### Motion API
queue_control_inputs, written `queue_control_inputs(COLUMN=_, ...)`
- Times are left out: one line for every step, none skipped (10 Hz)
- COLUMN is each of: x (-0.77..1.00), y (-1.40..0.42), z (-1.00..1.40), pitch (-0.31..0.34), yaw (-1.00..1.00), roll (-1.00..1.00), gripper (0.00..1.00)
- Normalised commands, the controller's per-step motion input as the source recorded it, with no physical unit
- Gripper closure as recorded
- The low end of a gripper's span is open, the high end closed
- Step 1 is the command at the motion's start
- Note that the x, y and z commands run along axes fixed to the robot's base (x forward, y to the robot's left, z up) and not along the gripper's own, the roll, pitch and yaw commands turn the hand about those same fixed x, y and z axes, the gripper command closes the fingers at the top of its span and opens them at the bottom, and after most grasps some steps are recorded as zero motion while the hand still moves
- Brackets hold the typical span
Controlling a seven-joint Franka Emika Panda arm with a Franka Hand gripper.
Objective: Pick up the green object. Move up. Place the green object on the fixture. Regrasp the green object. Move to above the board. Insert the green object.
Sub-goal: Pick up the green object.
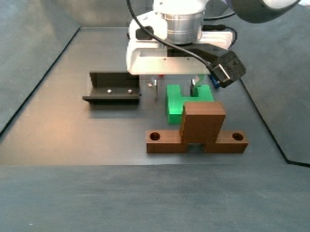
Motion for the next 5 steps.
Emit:
queue_control_inputs(x=0.0, y=0.0, z=0.0, pitch=0.01, yaw=0.0, roll=0.0, gripper=0.0)
queue_control_inputs(x=0.0, y=0.0, z=0.0, pitch=0.0, yaw=0.0, roll=0.0, gripper=0.0)
queue_control_inputs(x=0.0, y=0.0, z=0.0, pitch=0.0, yaw=0.0, roll=0.0, gripper=1.0)
queue_control_inputs(x=0.0, y=0.0, z=0.0, pitch=0.0, yaw=0.0, roll=0.0, gripper=1.0)
queue_control_inputs(x=0.0, y=0.0, z=0.0, pitch=0.0, yaw=0.0, roll=0.0, gripper=1.0)
